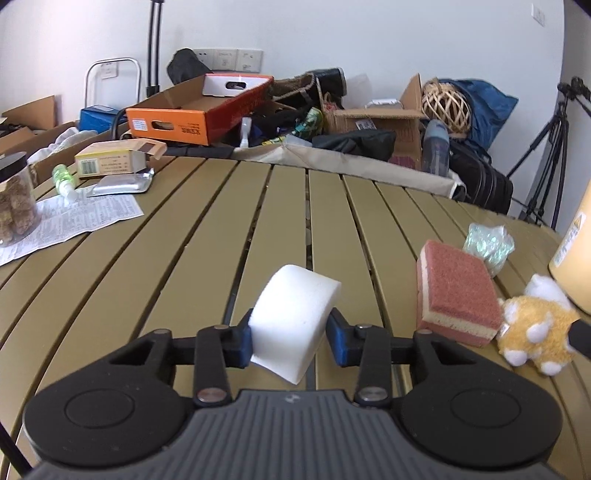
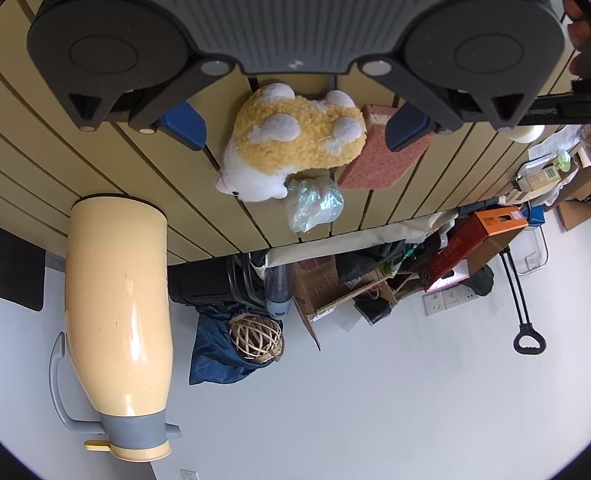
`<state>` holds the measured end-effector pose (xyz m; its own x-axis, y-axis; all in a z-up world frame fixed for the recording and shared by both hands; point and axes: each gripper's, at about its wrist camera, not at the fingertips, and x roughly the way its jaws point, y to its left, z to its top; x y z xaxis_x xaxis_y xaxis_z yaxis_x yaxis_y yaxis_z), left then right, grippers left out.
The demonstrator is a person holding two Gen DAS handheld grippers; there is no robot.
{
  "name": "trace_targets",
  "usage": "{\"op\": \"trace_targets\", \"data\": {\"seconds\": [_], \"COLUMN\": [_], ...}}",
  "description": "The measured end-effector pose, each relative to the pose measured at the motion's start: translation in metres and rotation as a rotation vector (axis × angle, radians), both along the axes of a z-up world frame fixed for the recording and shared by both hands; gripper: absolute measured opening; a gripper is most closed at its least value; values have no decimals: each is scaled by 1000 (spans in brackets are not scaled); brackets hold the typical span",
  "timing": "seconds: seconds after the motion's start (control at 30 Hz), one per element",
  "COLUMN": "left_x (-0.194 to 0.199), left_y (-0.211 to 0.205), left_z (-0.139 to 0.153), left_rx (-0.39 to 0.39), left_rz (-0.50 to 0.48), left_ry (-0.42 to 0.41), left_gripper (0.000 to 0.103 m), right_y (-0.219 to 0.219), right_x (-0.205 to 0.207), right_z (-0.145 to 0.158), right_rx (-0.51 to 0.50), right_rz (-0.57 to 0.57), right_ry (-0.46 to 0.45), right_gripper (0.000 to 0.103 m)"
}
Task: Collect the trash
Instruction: 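Close the right gripper on the yellow plush sheep while the left holds the foam roll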
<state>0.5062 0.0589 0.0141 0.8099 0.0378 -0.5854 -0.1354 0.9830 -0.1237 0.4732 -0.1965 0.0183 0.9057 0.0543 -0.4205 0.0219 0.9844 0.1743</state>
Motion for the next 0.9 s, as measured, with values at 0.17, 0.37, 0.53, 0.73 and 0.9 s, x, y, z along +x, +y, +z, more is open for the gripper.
{"op": "trace_targets", "data": {"seconds": [0.17,0.37,0.53,0.73,0.9], "left_x": [-25,-65,-77,-73,-68], "left_y": [-4,-3,-6,4,10], "left_z": [19,40,42,37,31], "left_rx": [-5,-15,43,55,54], "left_rz": [62,137,122,122,128], "left_ry": [-44,-121,-150,-134,-118], "left_gripper": [39,39,39,39,39], "right_y": [2,11,11,17,20], "right_x": [8,26,38,53,68], "right_z": [0,-3,-4,-1,-5], "right_rx": [12,-41,-16,-22,-37], "right_rz": [-2,-23,-24,-52,-70], "right_ry": [34,90,120,136,178], "right_gripper": [103,103,103,103,103]}}
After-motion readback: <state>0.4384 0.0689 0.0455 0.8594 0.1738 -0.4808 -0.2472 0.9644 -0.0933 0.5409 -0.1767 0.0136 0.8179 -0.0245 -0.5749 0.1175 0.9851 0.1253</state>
